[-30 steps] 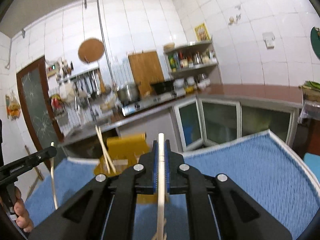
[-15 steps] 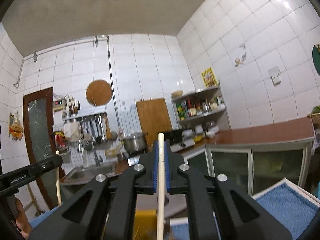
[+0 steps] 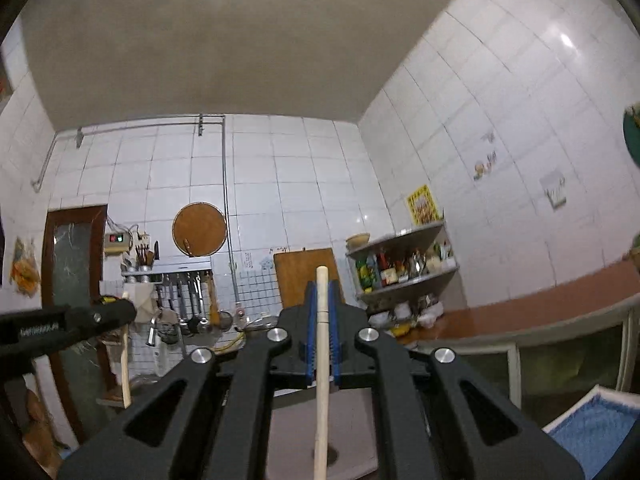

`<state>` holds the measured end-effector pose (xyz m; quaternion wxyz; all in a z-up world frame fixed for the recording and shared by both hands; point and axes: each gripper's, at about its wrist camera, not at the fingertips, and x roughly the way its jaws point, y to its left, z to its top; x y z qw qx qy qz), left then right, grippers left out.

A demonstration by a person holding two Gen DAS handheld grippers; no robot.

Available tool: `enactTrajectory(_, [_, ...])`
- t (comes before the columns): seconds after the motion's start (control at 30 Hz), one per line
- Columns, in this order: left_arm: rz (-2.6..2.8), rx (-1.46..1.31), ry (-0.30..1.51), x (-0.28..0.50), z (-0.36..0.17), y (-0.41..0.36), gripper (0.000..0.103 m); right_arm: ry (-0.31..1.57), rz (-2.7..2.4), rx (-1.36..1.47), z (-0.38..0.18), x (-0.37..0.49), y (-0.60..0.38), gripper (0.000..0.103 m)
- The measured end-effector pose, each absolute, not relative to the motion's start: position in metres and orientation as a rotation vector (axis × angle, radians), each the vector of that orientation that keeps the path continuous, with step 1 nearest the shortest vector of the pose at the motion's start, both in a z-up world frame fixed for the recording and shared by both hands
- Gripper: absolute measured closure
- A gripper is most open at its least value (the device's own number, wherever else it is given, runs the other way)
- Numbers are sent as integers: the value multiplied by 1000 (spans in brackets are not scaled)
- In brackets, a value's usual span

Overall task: Organize utensils
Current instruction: 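Lower the chopstick into the yellow holder with the left tool while the right tool drops its chopstick in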

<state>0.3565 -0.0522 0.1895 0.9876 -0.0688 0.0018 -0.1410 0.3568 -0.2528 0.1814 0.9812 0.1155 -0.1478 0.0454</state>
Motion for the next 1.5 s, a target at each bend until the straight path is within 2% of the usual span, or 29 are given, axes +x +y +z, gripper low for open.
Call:
enactTrajectory(0.33, [-253,-130,-6,374,163,-60,99,-354,29,133,169,358,-237,97])
enactTrajectory(1.03, [-237,-75,87,394,125,-64,99,-348,37,76,165,359,-237,97])
enactTrajectory(1.5, [-222,-72,169,405,103,-55,99,-200,70,57,122,360,-247,97])
